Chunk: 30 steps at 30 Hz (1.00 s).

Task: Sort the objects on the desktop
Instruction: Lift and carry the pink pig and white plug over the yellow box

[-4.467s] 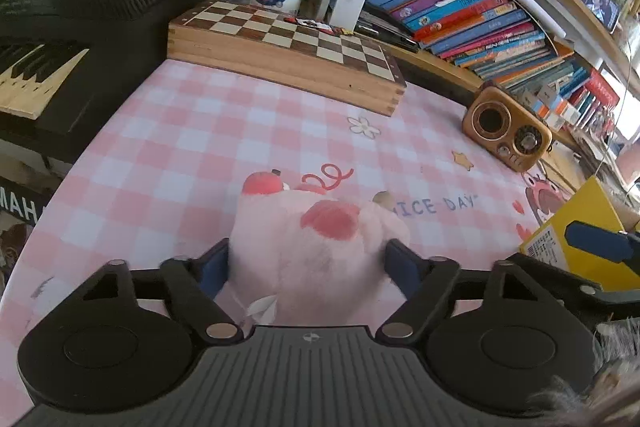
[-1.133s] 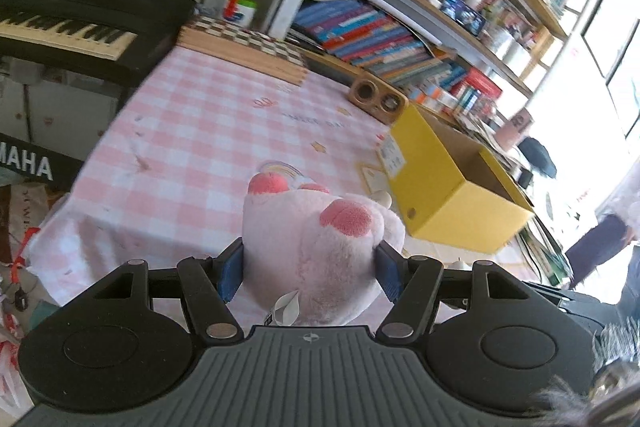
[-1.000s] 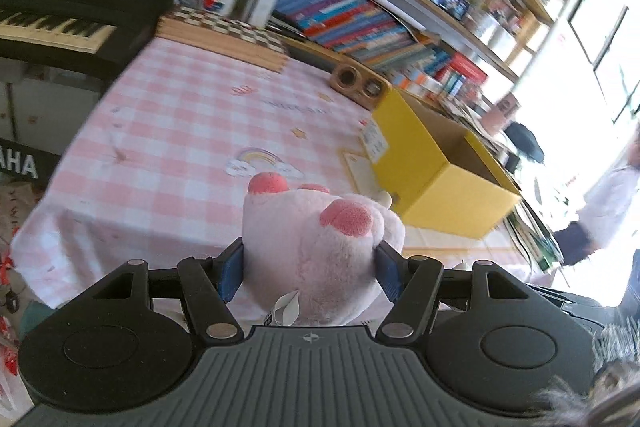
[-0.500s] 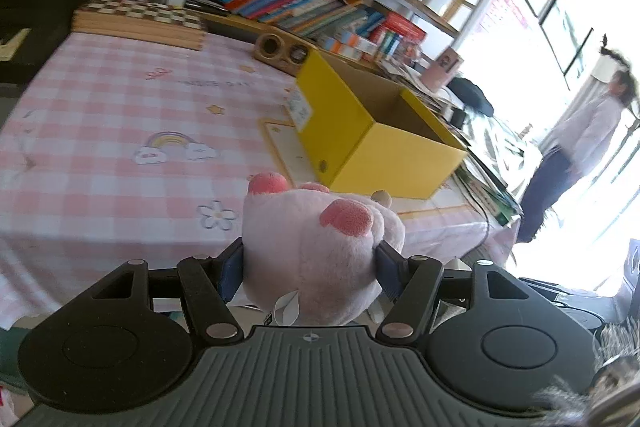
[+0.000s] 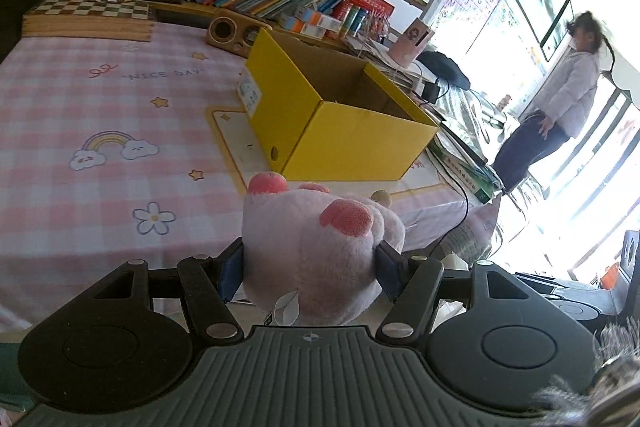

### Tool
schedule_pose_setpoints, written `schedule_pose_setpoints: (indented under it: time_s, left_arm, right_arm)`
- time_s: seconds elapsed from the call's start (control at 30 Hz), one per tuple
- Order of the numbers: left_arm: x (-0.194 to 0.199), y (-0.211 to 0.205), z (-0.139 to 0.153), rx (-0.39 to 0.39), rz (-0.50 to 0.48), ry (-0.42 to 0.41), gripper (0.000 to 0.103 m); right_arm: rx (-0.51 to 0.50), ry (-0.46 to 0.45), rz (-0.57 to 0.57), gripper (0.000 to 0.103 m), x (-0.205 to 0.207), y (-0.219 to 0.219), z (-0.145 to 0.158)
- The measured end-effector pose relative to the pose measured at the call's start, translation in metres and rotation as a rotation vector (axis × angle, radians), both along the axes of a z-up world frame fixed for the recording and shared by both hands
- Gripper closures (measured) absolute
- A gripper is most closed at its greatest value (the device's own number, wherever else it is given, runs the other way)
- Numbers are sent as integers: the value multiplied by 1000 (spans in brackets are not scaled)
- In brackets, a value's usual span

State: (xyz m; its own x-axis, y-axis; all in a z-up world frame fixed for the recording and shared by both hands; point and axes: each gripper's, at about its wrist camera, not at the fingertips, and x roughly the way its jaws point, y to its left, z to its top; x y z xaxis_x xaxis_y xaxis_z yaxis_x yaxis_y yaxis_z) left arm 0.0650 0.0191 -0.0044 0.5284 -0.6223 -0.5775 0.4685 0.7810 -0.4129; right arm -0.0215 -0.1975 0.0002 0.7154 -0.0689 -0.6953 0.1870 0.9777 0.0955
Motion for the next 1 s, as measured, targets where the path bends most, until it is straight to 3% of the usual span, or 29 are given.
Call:
schedule_pose_setpoints:
  time_s: [0.6,1.0]
  left_arm:
    - [25,-66,2,27,-12,1,41]
    - [46,-121,23,20,1,-80,41]
  right_arm:
    - [18,27,23,67,33,-62,-5]
    - [30,-78,73,67,73,-120,15]
